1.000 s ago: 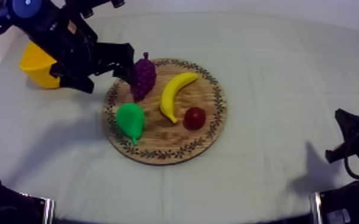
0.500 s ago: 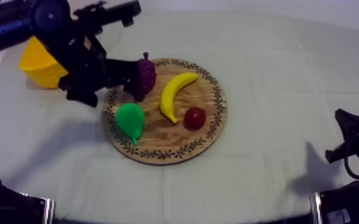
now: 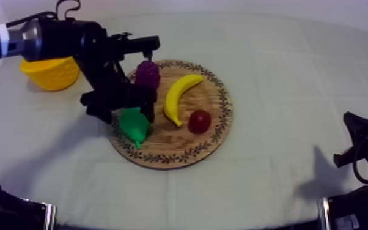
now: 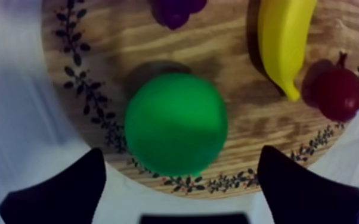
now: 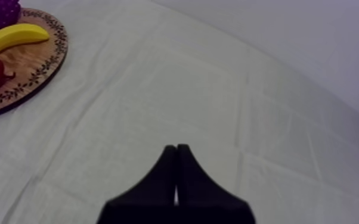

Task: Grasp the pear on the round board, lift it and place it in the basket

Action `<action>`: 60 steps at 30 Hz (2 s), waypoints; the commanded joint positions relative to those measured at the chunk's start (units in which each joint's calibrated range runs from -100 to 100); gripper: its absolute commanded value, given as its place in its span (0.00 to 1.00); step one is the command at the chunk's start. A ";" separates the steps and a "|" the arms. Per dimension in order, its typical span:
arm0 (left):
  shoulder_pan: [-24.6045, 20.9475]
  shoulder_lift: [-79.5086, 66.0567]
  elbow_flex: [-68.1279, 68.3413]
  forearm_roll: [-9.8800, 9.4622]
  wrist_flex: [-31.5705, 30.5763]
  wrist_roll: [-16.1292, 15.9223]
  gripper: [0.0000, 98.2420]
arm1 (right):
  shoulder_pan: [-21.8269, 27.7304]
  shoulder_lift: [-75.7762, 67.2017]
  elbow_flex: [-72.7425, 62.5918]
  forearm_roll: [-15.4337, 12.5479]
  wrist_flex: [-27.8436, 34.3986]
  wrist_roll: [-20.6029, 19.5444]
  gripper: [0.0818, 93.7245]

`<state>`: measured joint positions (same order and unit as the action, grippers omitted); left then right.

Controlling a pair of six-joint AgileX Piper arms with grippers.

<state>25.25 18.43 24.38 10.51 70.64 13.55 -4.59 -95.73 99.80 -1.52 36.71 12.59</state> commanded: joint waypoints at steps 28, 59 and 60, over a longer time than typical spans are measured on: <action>0.16 6.56 -2.34 0.09 0.36 -1.58 0.51 | 0.00 -0.03 -0.02 -0.01 -0.01 -0.02 0.00; 0.24 -16.86 -24.22 -6.06 27.84 3.70 0.51 | 0.00 -0.03 -0.02 -0.01 -0.01 -0.02 0.00; -0.04 -16.96 -24.40 -6.11 27.98 3.62 0.51 | 0.00 -0.03 -0.02 -0.01 -0.01 -0.02 0.00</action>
<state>25.42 1.44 0.09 4.45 98.55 17.26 -4.59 -95.73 99.80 -1.52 36.71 12.59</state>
